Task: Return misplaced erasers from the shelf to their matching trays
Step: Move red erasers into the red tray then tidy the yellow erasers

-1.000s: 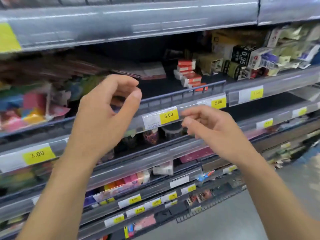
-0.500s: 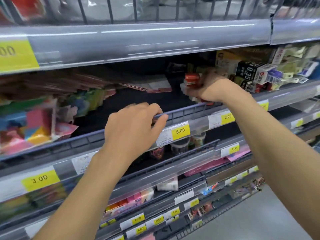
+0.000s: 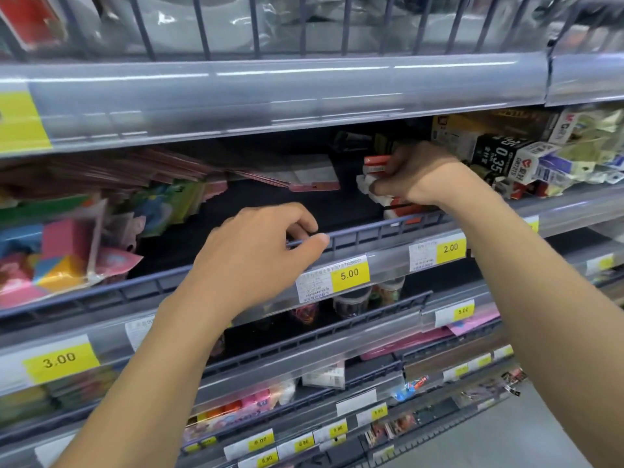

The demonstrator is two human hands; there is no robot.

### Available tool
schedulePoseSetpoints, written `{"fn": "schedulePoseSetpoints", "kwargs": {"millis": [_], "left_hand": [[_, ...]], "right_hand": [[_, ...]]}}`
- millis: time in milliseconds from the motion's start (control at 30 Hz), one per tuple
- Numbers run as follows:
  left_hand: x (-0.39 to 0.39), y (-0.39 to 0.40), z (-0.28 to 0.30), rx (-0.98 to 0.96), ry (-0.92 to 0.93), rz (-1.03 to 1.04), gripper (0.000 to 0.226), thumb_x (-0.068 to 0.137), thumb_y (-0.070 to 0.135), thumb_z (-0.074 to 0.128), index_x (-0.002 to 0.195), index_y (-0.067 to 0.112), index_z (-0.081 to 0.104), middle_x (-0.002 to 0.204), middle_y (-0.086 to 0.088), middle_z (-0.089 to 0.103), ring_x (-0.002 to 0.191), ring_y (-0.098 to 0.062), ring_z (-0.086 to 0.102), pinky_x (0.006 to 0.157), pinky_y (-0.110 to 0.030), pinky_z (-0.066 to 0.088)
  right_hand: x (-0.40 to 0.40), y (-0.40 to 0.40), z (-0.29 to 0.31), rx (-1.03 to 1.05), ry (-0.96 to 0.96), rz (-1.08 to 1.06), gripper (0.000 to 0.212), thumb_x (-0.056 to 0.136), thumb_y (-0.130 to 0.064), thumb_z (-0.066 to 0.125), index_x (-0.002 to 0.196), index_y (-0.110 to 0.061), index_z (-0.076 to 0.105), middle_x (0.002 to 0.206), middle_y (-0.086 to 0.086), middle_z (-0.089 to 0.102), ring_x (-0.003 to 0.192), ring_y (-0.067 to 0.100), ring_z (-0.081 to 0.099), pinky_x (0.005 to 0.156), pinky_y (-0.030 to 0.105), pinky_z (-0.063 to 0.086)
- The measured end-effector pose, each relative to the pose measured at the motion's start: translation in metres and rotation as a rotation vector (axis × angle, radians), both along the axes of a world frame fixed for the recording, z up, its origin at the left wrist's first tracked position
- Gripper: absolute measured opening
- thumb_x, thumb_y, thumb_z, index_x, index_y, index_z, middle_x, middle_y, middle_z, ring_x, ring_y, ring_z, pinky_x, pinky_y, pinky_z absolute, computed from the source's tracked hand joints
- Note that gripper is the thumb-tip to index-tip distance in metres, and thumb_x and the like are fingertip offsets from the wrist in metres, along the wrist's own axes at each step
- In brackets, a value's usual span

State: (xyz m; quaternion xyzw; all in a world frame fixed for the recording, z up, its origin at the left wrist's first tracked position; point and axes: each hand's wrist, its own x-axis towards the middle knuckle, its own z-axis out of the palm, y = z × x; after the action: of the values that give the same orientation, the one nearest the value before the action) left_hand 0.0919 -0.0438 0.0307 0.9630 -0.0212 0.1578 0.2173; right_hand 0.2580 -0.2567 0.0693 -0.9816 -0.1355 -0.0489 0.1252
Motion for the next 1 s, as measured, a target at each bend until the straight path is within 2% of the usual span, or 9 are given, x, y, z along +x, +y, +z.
{"fn": "schedulePoseSetpoints", "kwargs": {"millis": [200,333,400,467,533,700,800,900,1000], "left_hand": [[0.025,-0.017,0.009,-0.177,-0.056,-0.044,0.074,0.081,0.072,0.064,0.142,0.035,0.043,0.121,0.023,0.061,0.111,-0.002,0.059,0.093,-0.030,0.048],[0.043,-0.044,0.008,-0.230,-0.153,-0.064,0.103,0.079,0.065,0.074,0.158,0.025,0.020,0.153,-0.001,0.043,0.142,-0.018,0.038,0.103,-0.027,0.035],[0.049,-0.052,0.008,-0.279,-0.207,-0.059,0.093,0.082,0.055,0.077,0.152,0.020,0.027,0.136,-0.003,0.048,0.134,-0.020,0.042,0.095,-0.023,0.034],[0.055,-0.054,0.007,-0.331,-0.283,-0.057,0.055,0.089,0.041,0.075,0.124,0.024,0.036,0.111,0.004,0.049,0.114,-0.020,0.053,0.078,-0.016,0.038],[0.057,-0.052,0.008,-0.352,-0.337,-0.065,0.039,0.093,0.029,0.069,0.106,0.028,0.033,0.097,0.008,0.049,0.091,-0.007,0.053,0.069,-0.007,0.039],[0.055,-0.044,0.011,-0.375,-0.363,-0.093,0.032,0.087,0.017,0.063,0.091,0.032,0.035,0.089,0.013,0.048,0.083,0.015,0.050,0.066,0.000,0.037],[0.059,-0.036,0.016,-0.397,-0.296,-0.034,0.034,0.088,0.018,0.066,0.083,0.035,0.036,0.086,0.007,0.056,0.074,0.005,0.056,0.056,-0.004,0.038],[0.060,-0.028,0.022,-0.380,-0.174,0.035,0.031,0.087,0.022,0.067,0.102,0.033,0.043,0.088,0.016,0.056,0.075,-0.002,0.055,0.055,-0.002,0.037],[0.057,-0.022,0.027,-0.369,-0.084,0.083,0.031,0.081,0.027,0.065,0.108,0.036,0.051,0.086,0.021,0.057,0.064,0.005,0.055,0.048,-0.003,0.035]], "right_hand": [[-0.024,0.002,0.005,0.866,0.245,0.203,0.027,0.075,-0.032,0.086,0.092,-0.016,0.072,0.085,0.005,0.073,0.068,0.016,0.066,0.065,0.030,0.059],[-0.044,0.020,0.004,1.062,0.397,0.362,0.015,0.082,-0.020,0.081,0.090,-0.013,0.071,0.074,0.002,0.071,0.062,0.013,0.065,0.054,0.022,0.051],[-0.050,0.028,0.002,1.136,0.454,0.389,0.012,0.086,-0.019,0.077,0.093,-0.011,0.072,0.072,0.001,0.071,0.064,0.012,0.067,0.054,0.021,0.050],[-0.052,0.033,-0.001,1.239,0.540,0.427,0.008,0.091,-0.018,0.072,0.092,-0.010,0.071,0.077,0.004,0.074,0.072,0.014,0.071,0.064,0.025,0.054],[-0.051,0.034,-0.002,1.308,0.628,0.469,0.010,0.092,-0.020,0.070,0.092,-0.010,0.072,0.086,0.008,0.076,0.084,0.017,0.073,0.074,0.029,0.057],[-0.049,0.032,-0.003,1.353,0.762,0.555,0.023,0.091,-0.022,0.072,0.107,-0.006,0.070,0.105,0.015,0.075,0.101,0.024,0.072,0.083,0.038,0.058],[-0.051,0.024,-0.002,1.302,0.831,0.615,0.019,0.094,-0.020,0.069,0.106,-0.006,0.072,0.106,0.018,0.074,0.101,0.030,0.073,0.085,0.042,0.059],[-0.047,0.008,0.004,1.058,0.614,0.558,0.016,0.096,-0.019,0.067,0.107,-0.008,0.072,0.102,0.016,0.076,0.092,0.029,0.074,0.081,0.038,0.061],[-0.034,-0.013,0.016,0.687,0.288,0.396,0.007,0.089,-0.018,0.074,0.094,-0.022,0.076,0.089,0.001,0.078,0.075,0.011,0.070,0.067,0.019,0.055]]}}
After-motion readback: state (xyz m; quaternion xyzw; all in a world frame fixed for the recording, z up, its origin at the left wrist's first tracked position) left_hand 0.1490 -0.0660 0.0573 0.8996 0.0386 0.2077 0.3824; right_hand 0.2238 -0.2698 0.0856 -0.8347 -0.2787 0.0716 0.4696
